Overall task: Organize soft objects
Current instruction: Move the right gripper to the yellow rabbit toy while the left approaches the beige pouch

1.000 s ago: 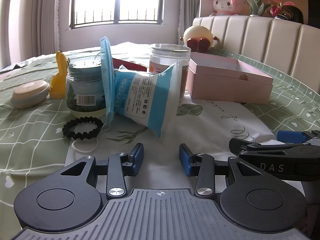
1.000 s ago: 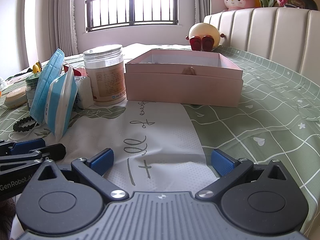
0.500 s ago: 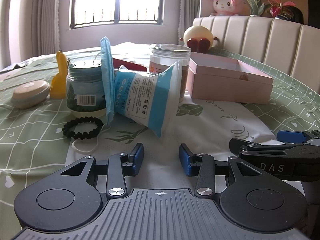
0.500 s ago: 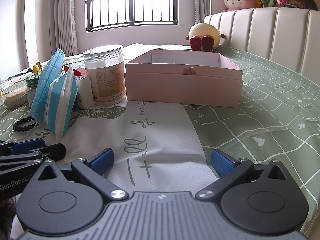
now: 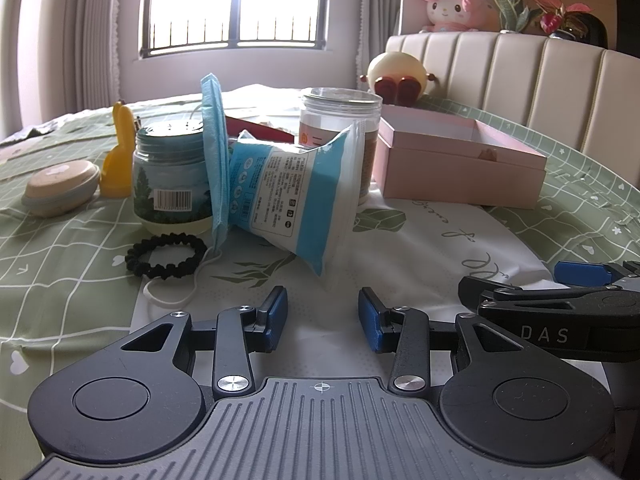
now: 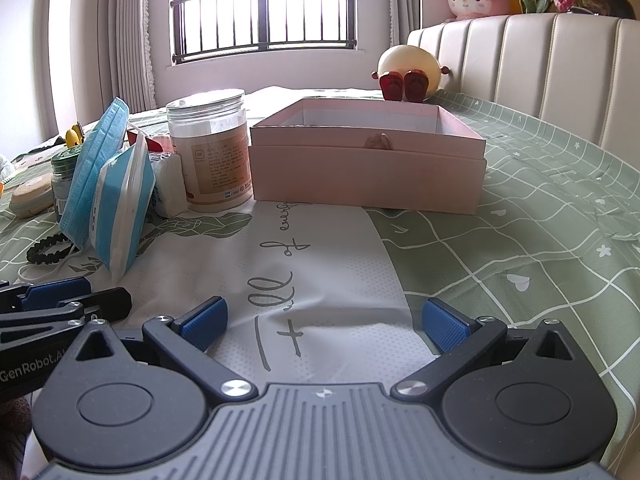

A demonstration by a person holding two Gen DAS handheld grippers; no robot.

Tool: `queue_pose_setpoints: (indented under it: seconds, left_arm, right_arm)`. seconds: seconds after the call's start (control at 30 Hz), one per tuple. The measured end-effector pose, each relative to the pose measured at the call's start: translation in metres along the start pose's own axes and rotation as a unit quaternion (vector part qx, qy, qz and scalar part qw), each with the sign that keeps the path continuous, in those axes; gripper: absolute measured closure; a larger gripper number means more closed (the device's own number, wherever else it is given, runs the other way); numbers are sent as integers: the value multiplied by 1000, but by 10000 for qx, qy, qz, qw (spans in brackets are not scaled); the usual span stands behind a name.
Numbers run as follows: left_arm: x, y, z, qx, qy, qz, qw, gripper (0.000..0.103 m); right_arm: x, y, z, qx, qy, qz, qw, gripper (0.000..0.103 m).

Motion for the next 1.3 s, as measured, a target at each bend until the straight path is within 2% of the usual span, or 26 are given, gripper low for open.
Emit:
queue_pose_setpoints:
  seconds: [0.17,0.23,0.33,0.43,0.47,0.6,0.67,0.7,0.8,0.83,0.9,0.97,1.03,1.1,1.17,1.27,1.3]
  left_arm:
    - [1,2,-2,-21,68,-5,10000,59]
    - [3,5,-5,-57,233,-9,9997,64]
    - [10,9,-24,-186,735,7,9971,69]
    - [18,15,-46,-452,1544,-77,9869,71]
    - [22,18,-52,-592,1662,-86,9843,71]
    - [51,42,-85,-802,1477,178,9856,71]
    - [67,56,-112,-677,1363,386,9876,71]
    - [76,63,-131,-482,1304,528,9889,70]
    - [103,76,-194,450,1178,779,9890,70]
    - [111,74,-217,635,1250,756,9872,70]
    - [120,66,-272,626,1769,576,9805,70]
    - [117,56,-324,367,2541,404,9656,70]
    - [108,49,-357,217,3053,330,9514,70]
    - [99,45,-379,14,3320,337,9427,70]
    - [89,43,-387,-245,3412,288,9392,70]
    - [79,35,-389,-675,3593,92,9307,70]
    - [76,32,-392,-837,3653,99,9271,70]
  right_arm:
    - [1,1,0,58,77,-119,9999,0]
    - [5,0,2,169,116,-272,9994,0]
    - [13,-4,9,438,202,-610,9970,0]
    - [21,-9,12,656,390,-1005,9920,0]
    - [24,-11,11,714,541,-1160,9892,0]
    - [27,-14,2,571,798,-1363,9858,0]
    - [29,-14,-3,662,953,-1353,9840,0]
    - [31,-15,-5,709,1027,-1355,9829,0]
    - [37,-14,-12,731,1116,-1254,9831,2]
    - [41,-13,-15,722,1138,-1198,9836,4]
    - [54,-5,-27,777,1219,-941,9850,7]
    - [78,10,-43,910,1296,-440,9864,7]
    - [105,23,-62,1089,1403,69,9841,7]
    - [143,31,-94,1392,1603,376,9765,7]
    - [172,29,-127,1678,1678,314,9709,7]
    - [208,7,-186,2269,1568,-236,9609,7]
    - [214,-2,-207,2403,1559,-421,9572,13]
Point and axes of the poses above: each gripper's, at about its wrist camera, not at the fingertips, and y roughly against the way its jaws point, z to its right, x to its top, the point moved 2 cm from there along -y, roughly the way its jaws point, and after that the axes turned 9 degrees about -x, right-handed, at the moved point
